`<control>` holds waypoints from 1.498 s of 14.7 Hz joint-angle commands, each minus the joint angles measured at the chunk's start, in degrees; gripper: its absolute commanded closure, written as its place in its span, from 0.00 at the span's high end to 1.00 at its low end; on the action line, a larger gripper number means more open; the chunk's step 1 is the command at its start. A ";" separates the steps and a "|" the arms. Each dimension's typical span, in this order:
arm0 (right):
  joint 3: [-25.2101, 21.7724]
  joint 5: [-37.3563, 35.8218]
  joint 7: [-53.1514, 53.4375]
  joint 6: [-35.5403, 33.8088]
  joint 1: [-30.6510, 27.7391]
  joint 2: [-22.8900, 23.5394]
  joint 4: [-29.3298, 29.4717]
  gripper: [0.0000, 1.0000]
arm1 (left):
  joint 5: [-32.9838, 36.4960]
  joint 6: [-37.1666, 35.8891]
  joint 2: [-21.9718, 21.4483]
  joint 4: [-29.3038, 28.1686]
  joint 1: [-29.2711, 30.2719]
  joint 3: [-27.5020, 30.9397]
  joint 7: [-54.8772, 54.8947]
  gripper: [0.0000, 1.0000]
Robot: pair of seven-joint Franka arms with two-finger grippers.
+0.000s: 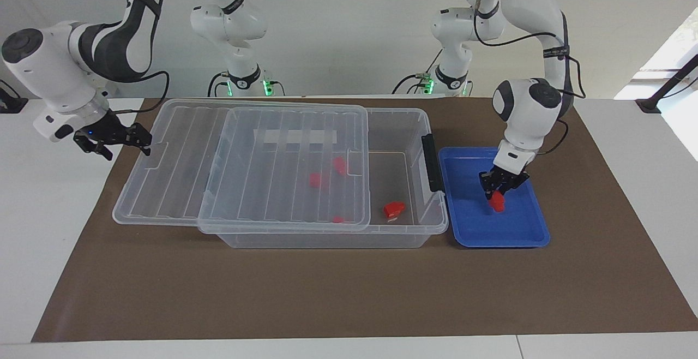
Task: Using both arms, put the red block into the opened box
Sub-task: 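Slide the lid with the right gripper while the left gripper grasps the block, then carry the red block from the blue tray into the open box with the left gripper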
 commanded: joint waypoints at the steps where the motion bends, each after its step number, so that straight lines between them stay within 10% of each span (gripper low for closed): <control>1: -1.26 -0.19 -3.60 1.28 -0.55 -0.52 -1.18 1.00 | -0.78 -5.88 -6.69 0.13 -0.01 0.31 -0.05 0.00; 5: -2.50 -0.37 -6.33 2.51 -0.55 -0.26 -1.18 1.00 | -0.78 -14.22 -13.03 3.98 -0.36 0.14 -0.23 0.00; 13: -2.42 -0.37 -6.51 -0.46 -0.38 0.70 1.97 1.00 | 0.10 -19.79 -11.99 10.76 -13.17 -2.68 -16.65 0.00; 22: 7.95 0.07 15.07 -19.36 0.32 5.46 21.84 1.00 | 4.40 -17.77 -1.36 13.76 -27.17 -2.85 -32.66 0.00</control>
